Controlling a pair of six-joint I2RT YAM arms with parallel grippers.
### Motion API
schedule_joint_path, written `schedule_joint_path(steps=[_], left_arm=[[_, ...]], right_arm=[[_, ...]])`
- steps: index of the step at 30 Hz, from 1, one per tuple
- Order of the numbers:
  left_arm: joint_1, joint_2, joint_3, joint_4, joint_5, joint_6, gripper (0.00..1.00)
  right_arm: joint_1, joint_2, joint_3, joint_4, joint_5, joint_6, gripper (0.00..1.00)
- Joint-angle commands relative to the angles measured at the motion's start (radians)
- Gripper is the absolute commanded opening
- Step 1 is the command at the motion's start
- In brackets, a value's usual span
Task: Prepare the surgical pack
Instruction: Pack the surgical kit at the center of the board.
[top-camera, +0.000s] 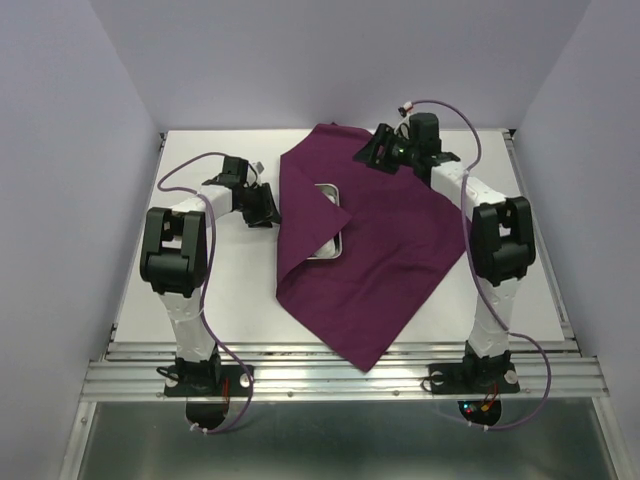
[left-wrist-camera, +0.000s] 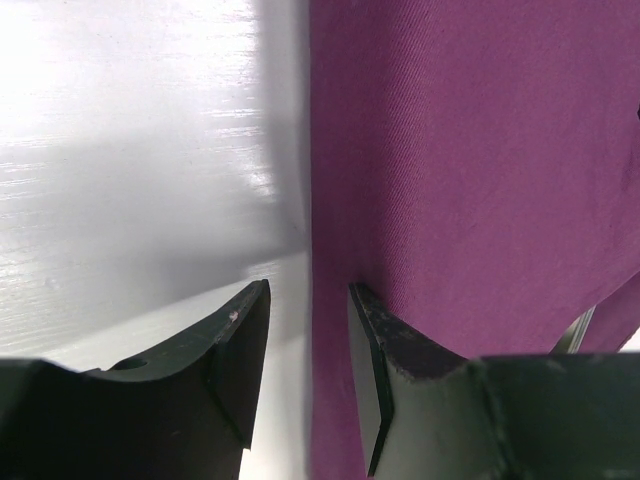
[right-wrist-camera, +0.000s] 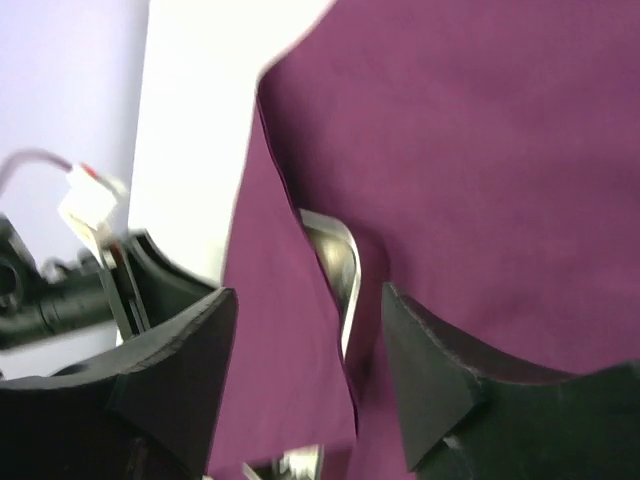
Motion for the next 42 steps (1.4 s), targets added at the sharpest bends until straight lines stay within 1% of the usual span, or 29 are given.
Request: schedule_joint_path(steps=[1,3,5,8,9,12,13,18,19,21,22,25,26,27,32,36,42], left_arm=[[-0.013,-0.057,-0.001,0.000,0.014,0.005,0.48],[-0.013,-0.056,0.000,-0.002,0.011,0.005,0.48],[-0.013,-0.057,-0.001,-0.002,0.007,0.005,0.48],[-0.013,-0.057,0.000,-0.005,0.001,0.005,0.48],[-0.013,-0.057,0.000,-0.005,0.000,0.004,0.48],[-0.013,-0.063,0.003,-0.009,-0.003,0.000,0.48],[-0.013,-0.065,0.008,-0.012,-0.005,0.000,0.48],[-0.013,-0.069,0.014,-0.018,-0.011,0.000,0.48],[-0.013,-0.072,0.015,-0.022,-0.012,0.000,0.48],[-0.013,-0.074,0.020,-0.026,-0.014,0.002,0.48],[-0.013,-0.077,0.022,-0.028,-0.017,0.000,0.48],[-0.013,-0.086,0.034,-0.040,-0.026,0.004,0.48],[-0.013,-0.089,0.043,-0.043,-0.029,0.004,0.48],[-0.013,-0.094,0.049,-0.048,-0.032,0.005,0.48],[-0.016,-0.141,0.095,-0.097,-0.130,0.017,0.48],[-0.032,-0.169,0.135,-0.149,-0.193,0.034,0.48],[-0.099,-0.180,0.213,-0.193,-0.203,0.048,0.49]], right_arm=[[0.031,-0.086,-0.253,0.027,-0.022,-0.011,0.69],[0.045,-0.109,-0.305,0.053,-0.066,-0.010,0.75],[0.059,-0.116,-0.341,0.053,-0.069,-0.019,0.76],[0.071,-0.111,-0.369,0.064,-0.075,-0.005,0.75],[0.082,-0.107,-0.385,0.101,-0.084,0.003,0.73],[0.092,-0.084,-0.391,0.127,-0.103,0.019,0.66],[0.092,-0.076,-0.389,0.133,-0.111,0.027,0.60],[0.102,-0.048,-0.365,0.155,-0.129,0.039,0.52],[0.102,-0.042,-0.359,0.155,-0.135,0.041,0.48],[0.102,-0.027,-0.351,0.155,-0.144,0.044,0.44],[0.102,-0.022,-0.346,0.155,-0.153,0.046,0.38],[0.102,-0.019,-0.346,0.158,-0.158,0.049,0.24],[0.102,-0.019,-0.351,0.159,-0.154,0.052,0.09],[0.102,-0.024,-0.354,0.159,-0.146,0.052,0.01],[0.102,-0.074,-0.379,0.164,-0.034,0.056,0.01],[0.102,-0.082,-0.375,0.161,0.003,0.058,0.01],[0.102,-0.093,-0.412,0.159,0.038,0.055,0.01]])
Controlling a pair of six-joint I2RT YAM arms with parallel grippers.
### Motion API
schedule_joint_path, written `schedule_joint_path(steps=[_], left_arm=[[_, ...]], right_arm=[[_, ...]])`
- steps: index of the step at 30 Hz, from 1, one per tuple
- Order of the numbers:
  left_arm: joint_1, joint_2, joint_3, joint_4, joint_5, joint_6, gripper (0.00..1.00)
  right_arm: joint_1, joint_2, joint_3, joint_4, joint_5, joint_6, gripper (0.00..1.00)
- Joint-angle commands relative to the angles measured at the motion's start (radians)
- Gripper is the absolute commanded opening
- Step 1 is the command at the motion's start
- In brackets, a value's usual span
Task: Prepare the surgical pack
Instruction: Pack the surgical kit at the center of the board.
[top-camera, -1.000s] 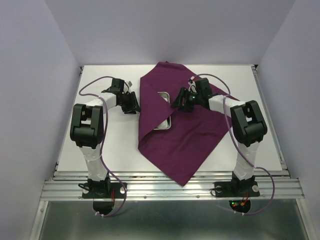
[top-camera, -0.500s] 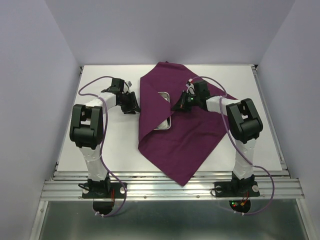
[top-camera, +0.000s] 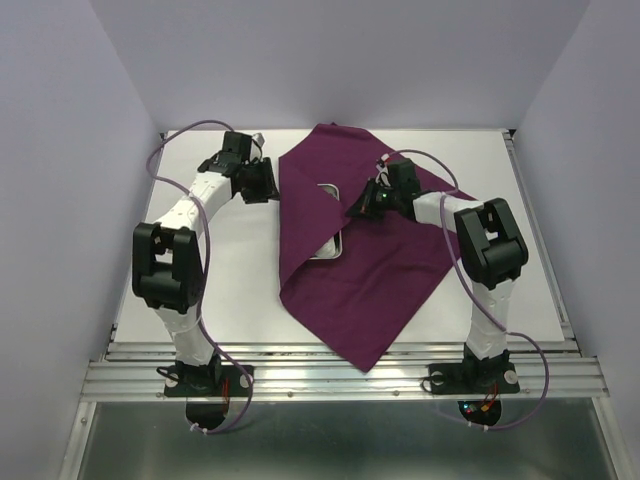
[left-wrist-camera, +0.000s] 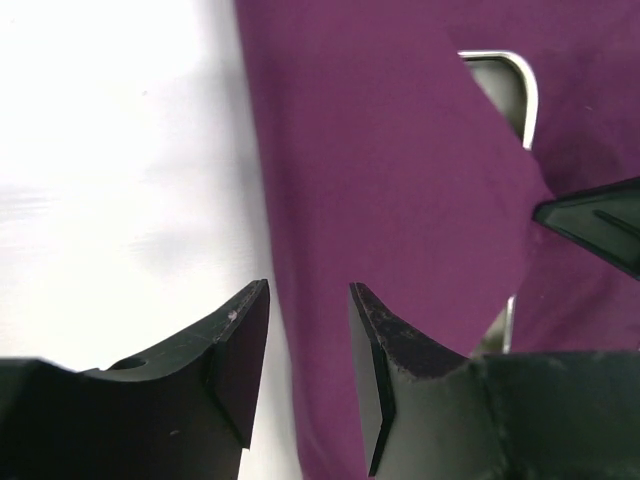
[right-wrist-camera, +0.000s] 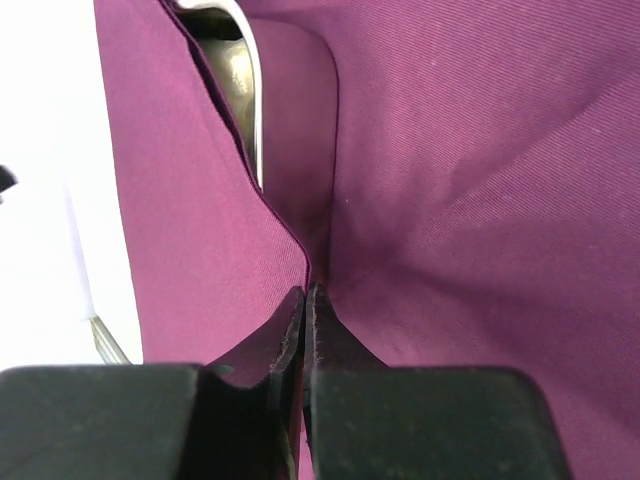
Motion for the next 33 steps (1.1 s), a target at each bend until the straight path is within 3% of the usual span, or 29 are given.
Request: schedule_joint_path(steps=[1,13,33], left_arm=[[-0.059,-0.044,0.079,-0.053,-0.009,0.026,0.49],[-0.270,0.087,0.186,-0.048,0.013,0.009,0.47],[-0.363,0.265,0.338,-0.061,-0.015,-0.026,0.44]], right_arm=[[0.008,-0.059,-0.031,0.046,0.068,-0.009,0.01],[0.008,-0.047,-0.071,0.047,0.105,-0.027,0.01],[0.008,-0.047,-0.088,0.061,0.114,-0.041,0.01]])
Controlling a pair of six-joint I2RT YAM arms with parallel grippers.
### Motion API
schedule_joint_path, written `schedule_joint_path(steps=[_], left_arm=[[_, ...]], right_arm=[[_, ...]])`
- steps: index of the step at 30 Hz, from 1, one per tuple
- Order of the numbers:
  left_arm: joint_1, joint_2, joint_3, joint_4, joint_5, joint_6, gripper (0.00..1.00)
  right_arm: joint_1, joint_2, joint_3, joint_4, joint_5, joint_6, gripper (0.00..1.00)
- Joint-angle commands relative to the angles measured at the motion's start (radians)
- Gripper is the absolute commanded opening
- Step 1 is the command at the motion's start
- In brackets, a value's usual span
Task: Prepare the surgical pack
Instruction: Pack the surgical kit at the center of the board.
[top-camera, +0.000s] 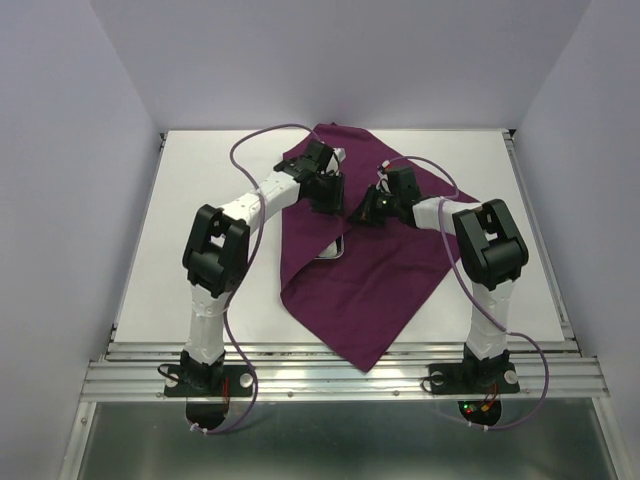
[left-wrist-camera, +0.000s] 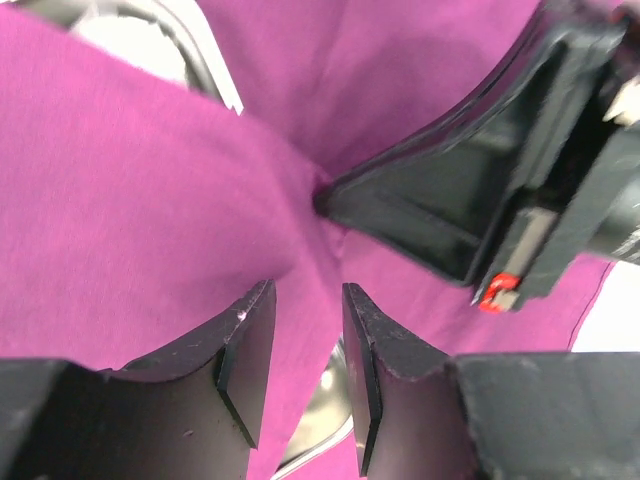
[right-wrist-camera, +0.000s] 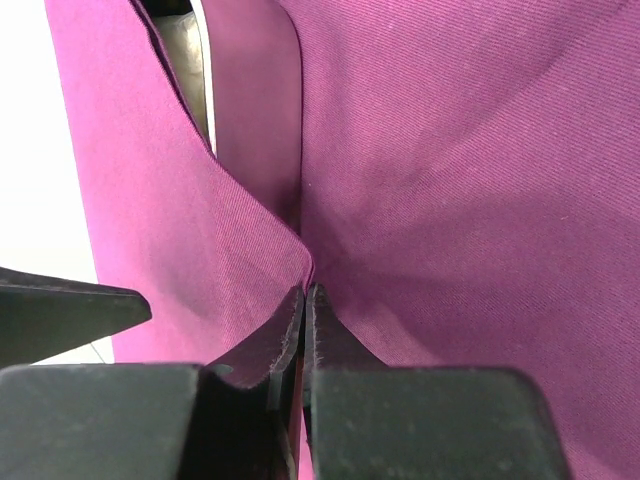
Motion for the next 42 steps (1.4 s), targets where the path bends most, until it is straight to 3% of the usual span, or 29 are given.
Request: schedule_joint_path(steps=[1,9,16,20,28,29,34,42], left_arm=[[-0.018,0.022,0.086,-0.022,-0.039,0.002,0.44],[-0.078,0.103,0.204,-0.111,-0.241,0.025,0.44],[-0.079,0.091,0.183,-0.104,-0.309,0.010,0.43],[-0.079,0.004,0.139,-0.081,-0.313,-0.001,0.42],[-0.078,-0.361,-0.222,0.019,-0.361,-0.021,0.38],[-0.078,-0.392,-0.265,0.025,-0.365,-0.028,0.35],[-0.071,-0.594,-0.556,0.046,-0.336,-0.123,0.00],[-0.071,-0.716,-0.840,0.123,-0.264,-0.251,0.00]], right_arm=[[0.001,-0.038,-0.020,0.024,0.029,-0.029,0.01],[0.001,-0.038,-0.022,0.026,0.023,-0.035,0.01],[0.001,-0.030,-0.025,0.027,0.021,-0.037,0.01],[0.001,-0.018,-0.022,0.027,0.020,-0.034,0.01],[0.001,-0.004,-0.011,0.034,0.001,-0.039,0.01],[0.001,-0.002,-0.014,0.035,-0.002,-0.039,0.01],[0.001,-0.002,-0.017,0.040,-0.006,-0.042,0.01],[0.001,0.005,-0.007,0.040,-0.009,-0.046,0.01]])
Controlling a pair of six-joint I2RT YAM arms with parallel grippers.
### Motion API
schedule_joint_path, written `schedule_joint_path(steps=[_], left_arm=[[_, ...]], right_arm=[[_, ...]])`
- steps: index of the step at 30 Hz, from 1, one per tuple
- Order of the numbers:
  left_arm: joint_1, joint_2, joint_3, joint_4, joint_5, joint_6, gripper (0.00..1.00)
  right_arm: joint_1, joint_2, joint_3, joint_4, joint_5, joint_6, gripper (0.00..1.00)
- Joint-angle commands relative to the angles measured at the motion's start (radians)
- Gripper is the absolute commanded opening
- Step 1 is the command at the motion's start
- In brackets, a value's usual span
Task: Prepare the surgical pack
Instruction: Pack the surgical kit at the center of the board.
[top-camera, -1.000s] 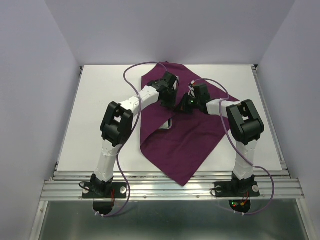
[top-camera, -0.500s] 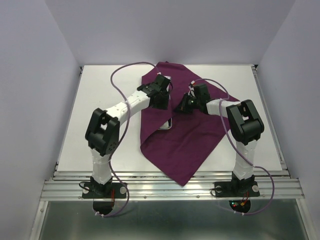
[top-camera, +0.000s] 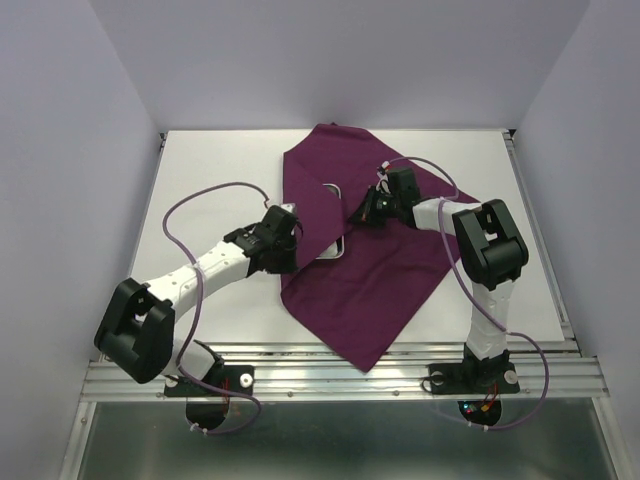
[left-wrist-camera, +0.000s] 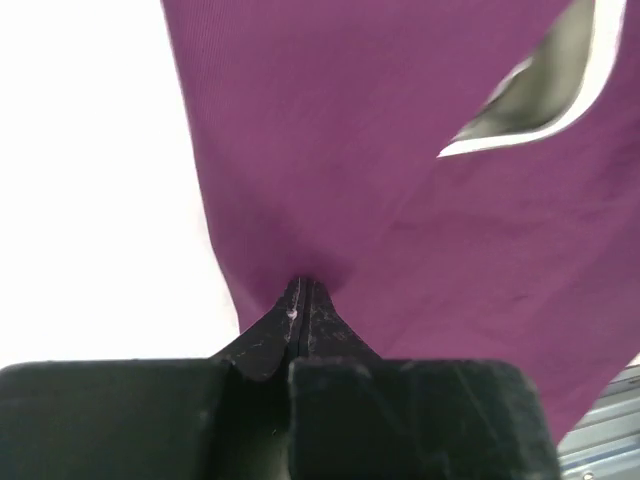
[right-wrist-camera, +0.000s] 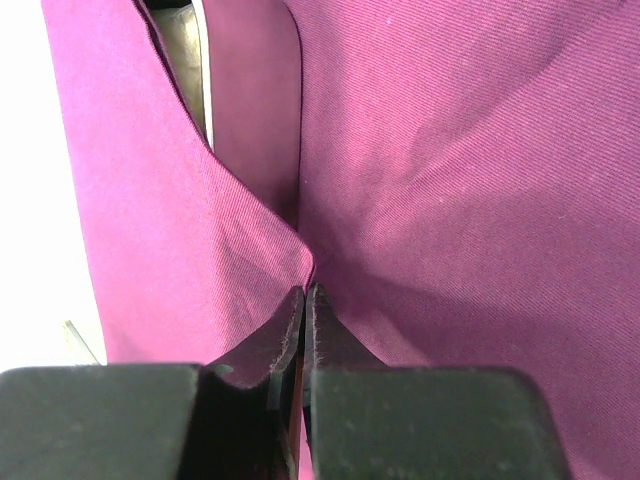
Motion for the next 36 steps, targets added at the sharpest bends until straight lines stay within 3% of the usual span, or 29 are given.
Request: schedule_joint_path(steps=[1,6,12,17,26,36], left_arm=[[0.003,-0.019,-0.094,0.081,0.030,-0.084,0.00],[0.005,0.038,-0.167,0.134,-0.016,-0.158,0.00],[0.005,0.094,-0.238,0.253,0.026,-0.172,0.00],[0.003,0.167,-0.211,0.225,0.069,-0.153,0.00],[0.003,-0.132,-0.220,-0.004,-0.075,-0.244,0.00],[0.005,-0.099,-0.223,0.030,-0.088,-0.231,0.00]], right_arm=[[0.001,0.006,0.007,0.025,0.009,-0.032,0.01],[0.001,0.005,0.007,0.025,0.011,-0.030,0.01],[0.001,-0.003,0.000,0.025,0.012,-0.035,0.01],[0.001,-0.003,-0.003,0.026,0.009,-0.032,0.01],[0.001,-0.018,-0.012,0.025,0.009,-0.038,0.01],[0.001,-0.018,-0.011,0.025,0.006,-0.035,0.01]])
